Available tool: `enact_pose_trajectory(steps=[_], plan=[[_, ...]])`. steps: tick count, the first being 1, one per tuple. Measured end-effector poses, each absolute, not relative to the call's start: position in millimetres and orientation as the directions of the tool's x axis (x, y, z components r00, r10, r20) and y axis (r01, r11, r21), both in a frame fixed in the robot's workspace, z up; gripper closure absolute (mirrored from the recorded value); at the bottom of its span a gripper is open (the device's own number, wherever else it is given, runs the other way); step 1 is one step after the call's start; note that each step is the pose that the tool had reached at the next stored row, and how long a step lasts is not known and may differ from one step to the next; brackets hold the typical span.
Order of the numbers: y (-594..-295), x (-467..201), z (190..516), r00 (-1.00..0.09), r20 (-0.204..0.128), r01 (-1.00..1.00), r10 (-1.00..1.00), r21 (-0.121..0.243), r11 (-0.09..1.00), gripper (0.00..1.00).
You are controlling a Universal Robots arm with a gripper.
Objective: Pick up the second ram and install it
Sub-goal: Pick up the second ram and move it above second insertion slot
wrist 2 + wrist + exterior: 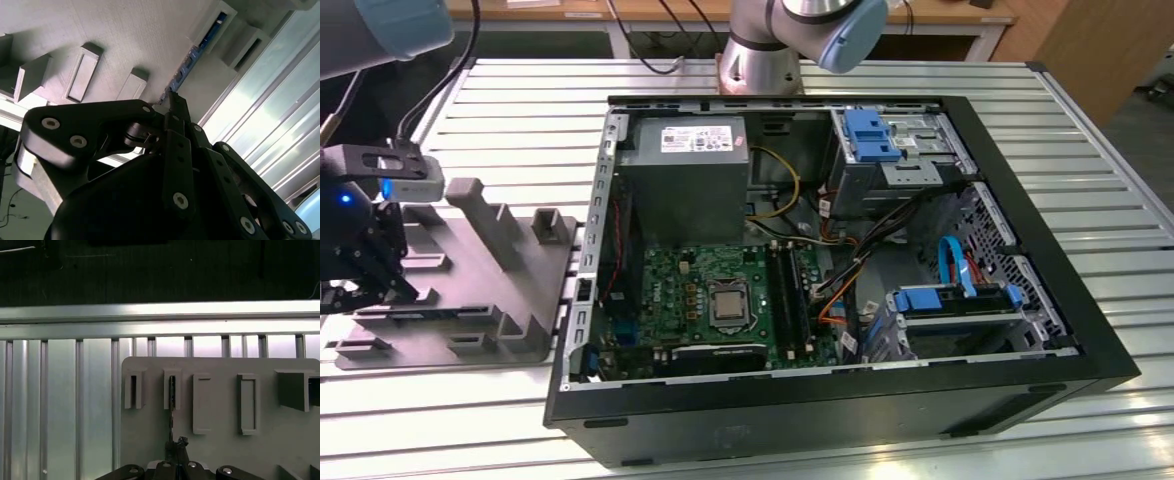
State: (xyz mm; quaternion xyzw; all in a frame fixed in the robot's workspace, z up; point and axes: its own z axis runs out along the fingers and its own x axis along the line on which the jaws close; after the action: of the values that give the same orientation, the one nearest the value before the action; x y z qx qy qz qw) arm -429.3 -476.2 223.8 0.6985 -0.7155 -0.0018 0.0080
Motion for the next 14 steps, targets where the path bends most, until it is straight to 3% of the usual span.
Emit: enact_pose_trajectory(steps=[14], plan=[[-478.6, -429.3, 216.2, 0.003, 0.011, -1.0, -1.0, 0.014, -0.003, 0.9]])
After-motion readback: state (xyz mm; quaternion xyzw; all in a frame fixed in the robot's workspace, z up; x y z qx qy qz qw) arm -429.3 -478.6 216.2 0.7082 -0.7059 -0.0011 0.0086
